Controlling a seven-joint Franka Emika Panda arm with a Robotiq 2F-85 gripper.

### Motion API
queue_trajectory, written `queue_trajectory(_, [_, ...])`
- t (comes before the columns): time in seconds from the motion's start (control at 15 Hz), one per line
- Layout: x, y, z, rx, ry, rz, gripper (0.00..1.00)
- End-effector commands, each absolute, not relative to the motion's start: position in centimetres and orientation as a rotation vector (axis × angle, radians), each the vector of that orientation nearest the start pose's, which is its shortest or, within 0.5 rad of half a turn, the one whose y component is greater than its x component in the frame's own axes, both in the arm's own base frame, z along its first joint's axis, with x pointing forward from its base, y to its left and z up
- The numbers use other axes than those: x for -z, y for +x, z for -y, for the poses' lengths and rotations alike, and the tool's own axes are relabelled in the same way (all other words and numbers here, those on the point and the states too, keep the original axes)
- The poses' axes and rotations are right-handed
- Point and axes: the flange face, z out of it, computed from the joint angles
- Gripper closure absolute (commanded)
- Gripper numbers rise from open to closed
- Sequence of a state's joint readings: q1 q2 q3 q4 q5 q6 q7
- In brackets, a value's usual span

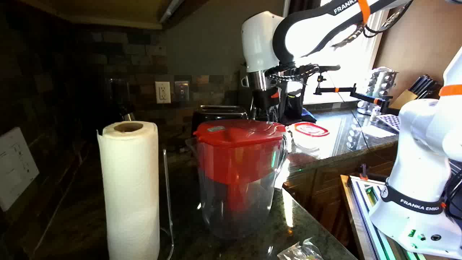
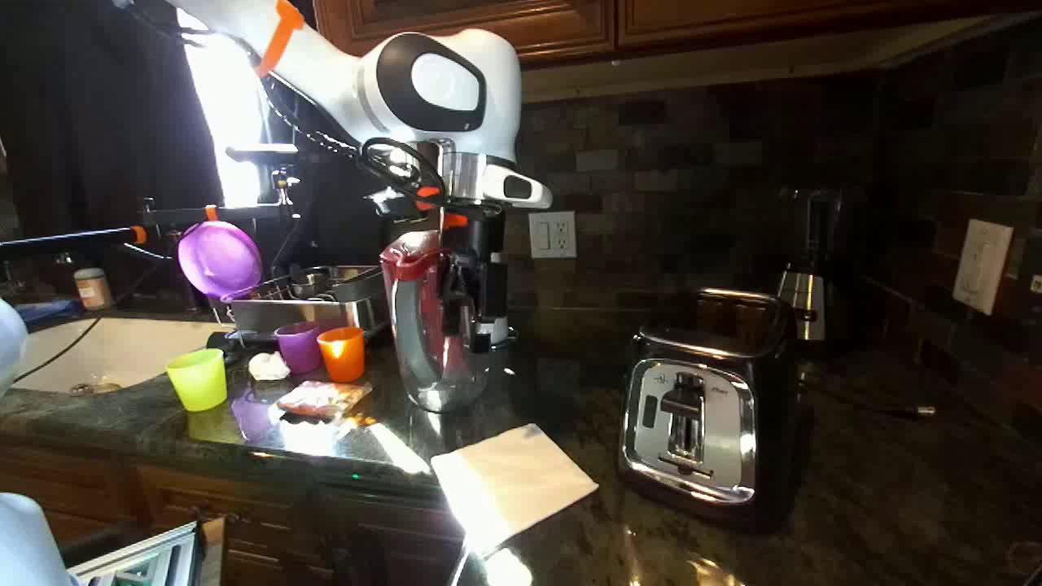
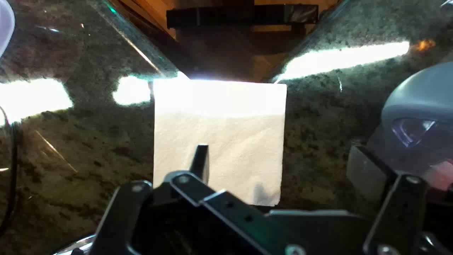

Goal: Push the lever on the toaster downwards.

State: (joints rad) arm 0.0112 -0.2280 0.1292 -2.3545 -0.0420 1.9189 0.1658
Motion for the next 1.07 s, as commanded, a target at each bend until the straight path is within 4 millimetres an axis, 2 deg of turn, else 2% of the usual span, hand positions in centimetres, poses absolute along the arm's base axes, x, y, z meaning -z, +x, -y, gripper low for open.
queue_trajectory(0.0, [-40.37, 43.9, -5.98, -0.32, -3.223, -0.021, 0.0])
queue_trajectory(0.93, [-40.37, 43.9, -5.97, -0.32, -3.223, -0.021, 0.0])
queue_trajectory(1.0, [-40.27, 44.12, -5.45, -0.304, -3.223, -0.045, 0.0])
